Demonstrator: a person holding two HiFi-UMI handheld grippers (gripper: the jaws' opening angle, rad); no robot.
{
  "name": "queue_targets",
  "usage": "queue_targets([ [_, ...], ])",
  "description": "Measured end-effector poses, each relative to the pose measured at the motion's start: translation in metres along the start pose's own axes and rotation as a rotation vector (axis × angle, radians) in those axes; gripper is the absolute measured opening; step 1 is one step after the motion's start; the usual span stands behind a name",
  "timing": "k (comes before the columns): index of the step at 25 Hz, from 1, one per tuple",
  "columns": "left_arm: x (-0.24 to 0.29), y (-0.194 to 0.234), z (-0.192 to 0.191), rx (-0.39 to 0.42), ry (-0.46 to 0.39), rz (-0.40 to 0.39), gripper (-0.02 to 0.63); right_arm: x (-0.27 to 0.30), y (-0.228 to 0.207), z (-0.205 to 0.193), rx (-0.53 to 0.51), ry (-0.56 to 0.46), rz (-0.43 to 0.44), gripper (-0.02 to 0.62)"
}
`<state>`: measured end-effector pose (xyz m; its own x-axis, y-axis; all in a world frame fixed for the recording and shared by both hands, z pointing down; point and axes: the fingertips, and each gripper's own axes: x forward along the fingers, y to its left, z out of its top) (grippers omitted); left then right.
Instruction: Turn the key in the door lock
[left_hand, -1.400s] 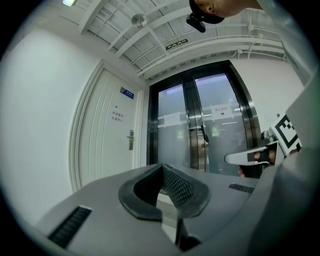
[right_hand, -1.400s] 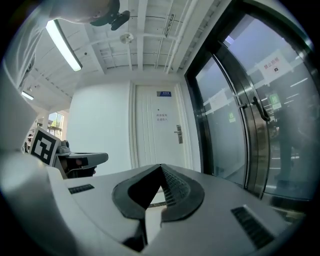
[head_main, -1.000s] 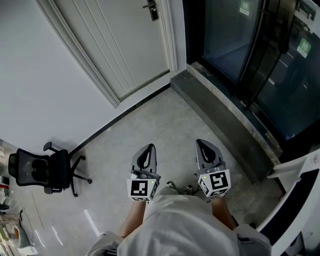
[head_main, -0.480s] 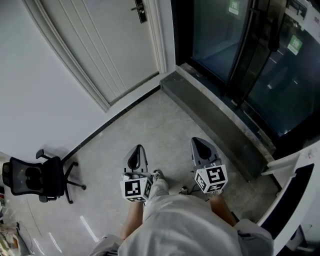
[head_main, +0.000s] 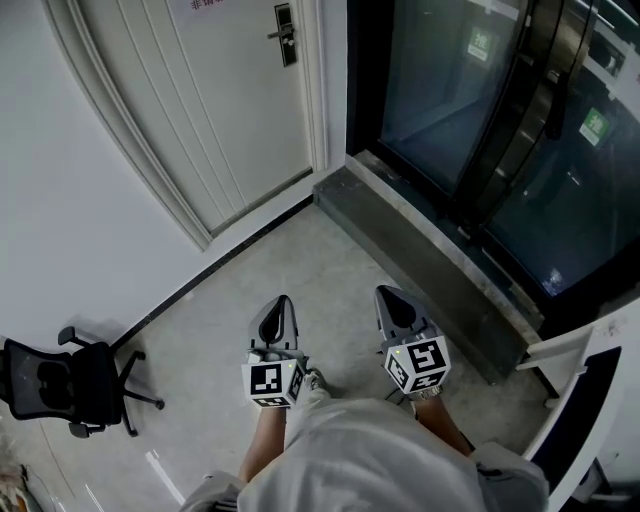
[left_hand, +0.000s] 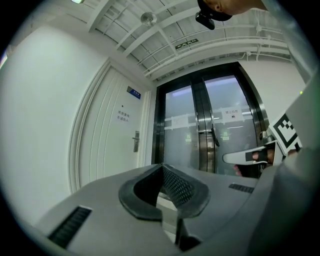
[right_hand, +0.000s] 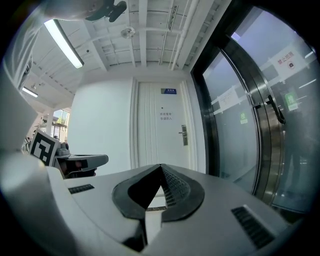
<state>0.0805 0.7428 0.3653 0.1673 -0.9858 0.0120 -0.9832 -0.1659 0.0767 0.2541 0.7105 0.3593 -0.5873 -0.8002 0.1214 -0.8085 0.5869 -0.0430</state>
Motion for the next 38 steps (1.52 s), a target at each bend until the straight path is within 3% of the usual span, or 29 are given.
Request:
queue_targets([
  [15, 0.076, 0.104, 0.003, 0.030, 0.001, -0.073, 0.009, 0.123, 0.024, 0.001, 0.018, -0.008, -0.072, 0.002],
  [27, 0.115, 0.106, -0.013, 0.016, 0.040, -0.107, 0.009, 0.152, -0.012, -0.011, 0.053, 0.029, -0.134, 0.002],
  [38, 0.191, 0.124, -0.015, 0.045, 0.080, -0.066, 0.009, 0.238, -0.059, -0.009, 0.078, 0.034, -0.081, 0.002],
])
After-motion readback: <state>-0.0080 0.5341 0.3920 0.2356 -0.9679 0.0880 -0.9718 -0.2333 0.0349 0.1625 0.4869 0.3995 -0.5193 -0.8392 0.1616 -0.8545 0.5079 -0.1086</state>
